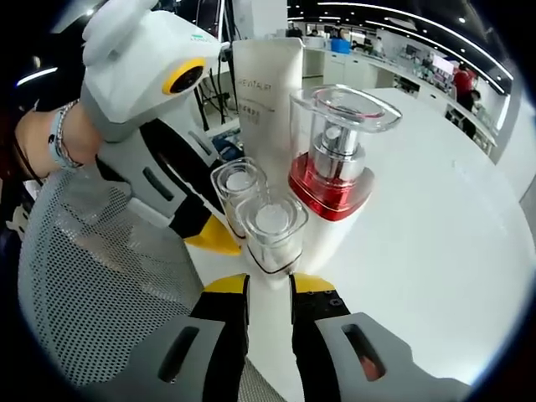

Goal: Arrange the skincare products in the storage area until every visible bottle or jar stands upright without overlapping.

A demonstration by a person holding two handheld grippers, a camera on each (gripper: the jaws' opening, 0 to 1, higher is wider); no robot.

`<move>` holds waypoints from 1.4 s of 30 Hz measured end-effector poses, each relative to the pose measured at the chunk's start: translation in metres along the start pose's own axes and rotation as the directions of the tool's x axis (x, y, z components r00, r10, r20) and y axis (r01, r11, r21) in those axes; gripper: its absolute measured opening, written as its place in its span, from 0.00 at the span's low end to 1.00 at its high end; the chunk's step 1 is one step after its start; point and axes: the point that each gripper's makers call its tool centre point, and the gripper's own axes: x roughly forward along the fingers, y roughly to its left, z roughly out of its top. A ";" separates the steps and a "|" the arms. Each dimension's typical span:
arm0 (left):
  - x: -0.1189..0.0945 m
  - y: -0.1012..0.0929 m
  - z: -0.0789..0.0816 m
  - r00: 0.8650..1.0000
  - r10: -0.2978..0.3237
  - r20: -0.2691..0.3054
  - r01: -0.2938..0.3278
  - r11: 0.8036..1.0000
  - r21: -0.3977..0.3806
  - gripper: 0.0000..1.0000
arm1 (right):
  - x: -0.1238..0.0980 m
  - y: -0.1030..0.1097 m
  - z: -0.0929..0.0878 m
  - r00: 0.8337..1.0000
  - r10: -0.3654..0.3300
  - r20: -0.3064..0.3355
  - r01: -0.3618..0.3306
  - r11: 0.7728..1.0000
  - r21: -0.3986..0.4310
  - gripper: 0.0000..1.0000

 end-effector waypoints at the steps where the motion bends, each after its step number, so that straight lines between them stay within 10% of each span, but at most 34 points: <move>1: 0.000 0.001 -0.001 1.000 0.003 -0.005 -0.003 1.000 -0.003 0.18 | 0.000 0.000 0.000 1.000 0.001 -0.001 -0.001 1.000 0.000 0.17; 12: -0.007 0.003 -0.011 0.999 -0.020 -0.031 0.019 1.000 -0.021 0.19 | -0.005 0.014 -0.010 0.996 0.077 -0.035 -0.078 0.997 -0.002 0.20; 25: -0.051 0.021 -0.004 0.995 0.043 0.087 -0.032 0.992 -0.121 0.22 | -0.035 0.047 0.000 0.971 0.239 0.028 -0.235 0.967 -0.100 0.22; 32: -0.070 0.029 -0.008 0.983 0.091 0.162 -0.061 0.981 -0.184 0.22 | -0.079 0.068 0.046 0.916 0.362 0.171 -0.328 0.924 -0.197 0.22; 42: -0.106 0.066 -0.018 0.937 0.240 0.255 -0.154 0.936 -0.318 0.22 | -0.120 0.063 0.132 0.866 0.376 0.331 -0.266 0.905 -0.332 0.22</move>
